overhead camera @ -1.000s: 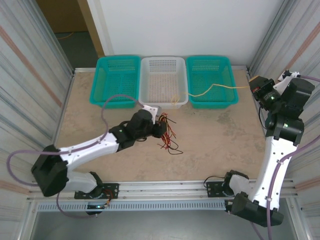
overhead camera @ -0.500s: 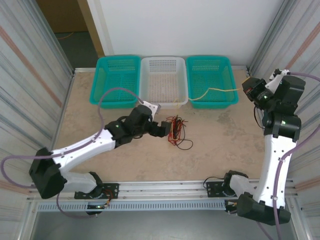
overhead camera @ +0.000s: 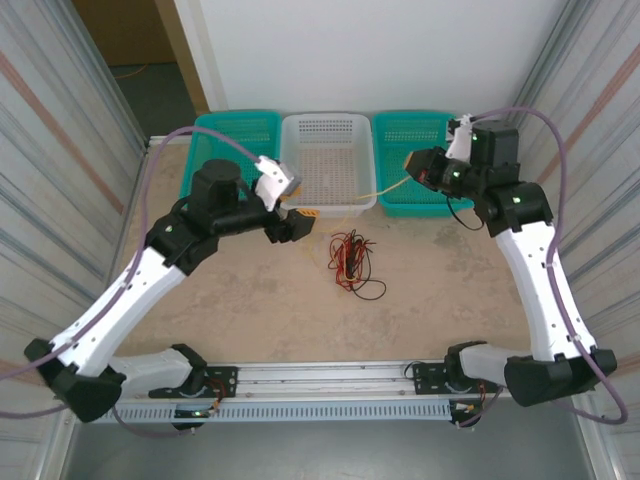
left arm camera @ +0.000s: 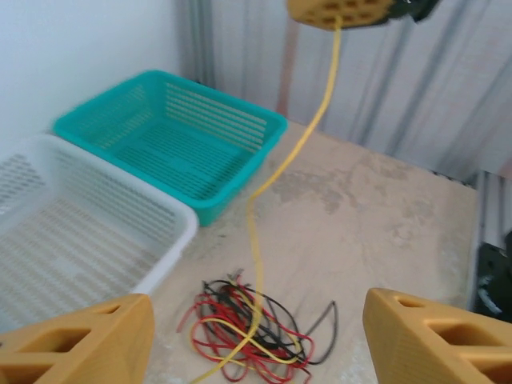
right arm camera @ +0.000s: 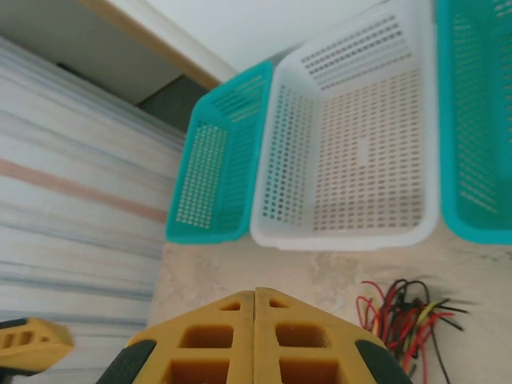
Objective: Untangle the cables
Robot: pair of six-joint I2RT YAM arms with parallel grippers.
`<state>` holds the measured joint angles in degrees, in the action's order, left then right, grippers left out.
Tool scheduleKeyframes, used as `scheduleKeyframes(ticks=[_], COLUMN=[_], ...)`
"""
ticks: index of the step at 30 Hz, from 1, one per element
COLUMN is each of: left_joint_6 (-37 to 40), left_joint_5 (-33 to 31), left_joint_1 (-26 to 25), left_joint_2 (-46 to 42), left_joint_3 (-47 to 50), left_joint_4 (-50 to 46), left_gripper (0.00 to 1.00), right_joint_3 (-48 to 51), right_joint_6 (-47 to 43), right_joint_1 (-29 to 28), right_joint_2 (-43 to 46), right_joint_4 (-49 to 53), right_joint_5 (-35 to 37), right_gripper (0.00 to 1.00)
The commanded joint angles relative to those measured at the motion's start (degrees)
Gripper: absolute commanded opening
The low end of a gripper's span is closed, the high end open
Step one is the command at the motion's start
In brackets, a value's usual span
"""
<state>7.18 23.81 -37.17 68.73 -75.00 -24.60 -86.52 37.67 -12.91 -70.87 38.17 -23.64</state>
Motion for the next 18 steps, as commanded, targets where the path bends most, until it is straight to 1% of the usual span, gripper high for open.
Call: scheduleKeyframes(ticks=[1,3,6,12,15,18], left_joint_6=[3.5,3.6,4.3,4.3,4.4,4.3], left_joint_5=[9.8,11.1,9.8,8.5,8.2,7.6], left_joint_1=[0.3,0.3,0.3,0.3,0.3,0.3], left_joint_2=[3.7,5.0,6.3,7.5,8.4,9.1], left_joint_3=[-1.9,-1.6,-0.5,-0.8,-0.9,-0.9], left_joint_4=[-4.0,-4.6,-5.1,-5.5,-5.5,-5.6], left_gripper=[0.68,0.68,0.65,0.49,0.37,0.34], right_joint_3=[-2.6,-3.4,-5.2,-5.8,-5.2,-4.5], right_joint_6=[2.9,3.6,4.0,3.9,4.0,4.2], right_joint_1=[-1.7,-2.2,-2.5,-3.2,-3.4,-3.5], right_joint_2=[-1.6,-2.7,-3.8,-3.7,-3.3,-2.8], right_joint_4=[-5.3,-6.3,-6.6,-7.0,-7.3,-7.6], right_joint_5=[-3.3,-4.8,-6.4,-6.9,-6.8,-6.7], right_gripper=[0.00,0.00,0.00,0.00,0.00,0.00])
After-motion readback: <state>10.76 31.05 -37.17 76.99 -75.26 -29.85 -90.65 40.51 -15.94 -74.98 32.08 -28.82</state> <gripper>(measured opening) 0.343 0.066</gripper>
